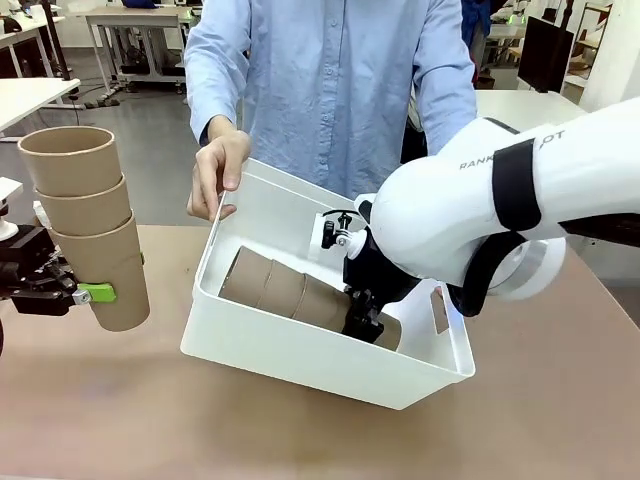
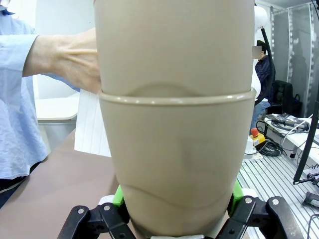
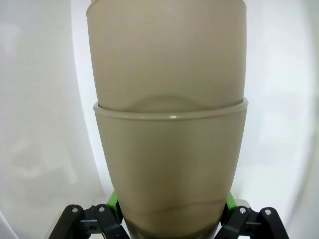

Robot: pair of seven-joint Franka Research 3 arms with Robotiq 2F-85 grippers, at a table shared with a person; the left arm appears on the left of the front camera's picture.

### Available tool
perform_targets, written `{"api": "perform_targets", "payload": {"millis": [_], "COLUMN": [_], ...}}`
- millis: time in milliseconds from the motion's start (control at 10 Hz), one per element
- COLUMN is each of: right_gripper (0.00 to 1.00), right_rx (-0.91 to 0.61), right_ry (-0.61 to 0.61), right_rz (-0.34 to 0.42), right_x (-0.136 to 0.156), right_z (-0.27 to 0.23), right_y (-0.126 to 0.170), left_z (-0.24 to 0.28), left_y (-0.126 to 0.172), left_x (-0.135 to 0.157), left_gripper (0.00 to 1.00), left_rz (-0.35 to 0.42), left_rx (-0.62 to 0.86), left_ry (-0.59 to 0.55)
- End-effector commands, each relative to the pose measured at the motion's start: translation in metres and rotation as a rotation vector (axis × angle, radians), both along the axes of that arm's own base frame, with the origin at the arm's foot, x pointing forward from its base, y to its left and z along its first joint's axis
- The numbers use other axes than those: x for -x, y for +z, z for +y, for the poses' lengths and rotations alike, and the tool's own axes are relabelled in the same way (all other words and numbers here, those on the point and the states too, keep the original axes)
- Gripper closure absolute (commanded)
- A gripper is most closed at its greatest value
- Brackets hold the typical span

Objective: Stack the cups and store them in the basket.
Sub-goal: Place the stack of Reusable plastic cups into the Pantry Basket.

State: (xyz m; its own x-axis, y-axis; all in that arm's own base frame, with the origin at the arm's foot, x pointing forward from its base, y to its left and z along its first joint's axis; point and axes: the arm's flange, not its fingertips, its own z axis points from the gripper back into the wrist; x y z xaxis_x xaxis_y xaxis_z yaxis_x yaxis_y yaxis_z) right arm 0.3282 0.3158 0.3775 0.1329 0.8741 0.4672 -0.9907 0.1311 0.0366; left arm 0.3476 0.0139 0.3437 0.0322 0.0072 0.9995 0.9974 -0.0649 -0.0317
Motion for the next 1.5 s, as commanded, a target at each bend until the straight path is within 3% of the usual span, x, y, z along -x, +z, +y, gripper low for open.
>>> {"api": "perform_targets", "payload": {"millis": [0, 100, 300, 600, 1100, 1400], "right_gripper": [0.16, 0.0, 0.0, 0.0, 0.0, 0.0], "right_rx": [-0.024, -0.031, -0.065, -0.158, -0.35, -0.466], "right_ry": [-0.022, -0.018, -0.015, -0.026, -0.072, -0.104], "right_rz": [-0.012, -0.007, -0.019, -0.037, -0.047, -0.046], "right_x": [-0.008, -0.005, -0.002, 0.011, 0.009, 0.005], "right_z": [0.008, 0.005, -0.003, -0.039, -0.155, -0.234], "right_y": [0.005, 0.006, 0.017, 0.067, 0.155, 0.154], "left_z": [0.0, 0.0, 0.0, 0.0, 0.0, 0.0], "left_y": [0.004, 0.004, 0.004, 0.004, 0.004, 0.004], "left_x": [0.001, 0.001, 0.001, 0.001, 0.001, 0.001], "left_gripper": [0.15, 0.15, 0.15, 0.15, 0.15, 0.15], "left_rz": [-0.007, -0.007, -0.007, -0.007, -0.007, -0.007], "left_rx": [0.012, 0.012, 0.012, 0.012, 0.012, 0.012], "left_ry": [-0.002, -0.002, -0.002, -0.002, -0.002, -0.002]}}
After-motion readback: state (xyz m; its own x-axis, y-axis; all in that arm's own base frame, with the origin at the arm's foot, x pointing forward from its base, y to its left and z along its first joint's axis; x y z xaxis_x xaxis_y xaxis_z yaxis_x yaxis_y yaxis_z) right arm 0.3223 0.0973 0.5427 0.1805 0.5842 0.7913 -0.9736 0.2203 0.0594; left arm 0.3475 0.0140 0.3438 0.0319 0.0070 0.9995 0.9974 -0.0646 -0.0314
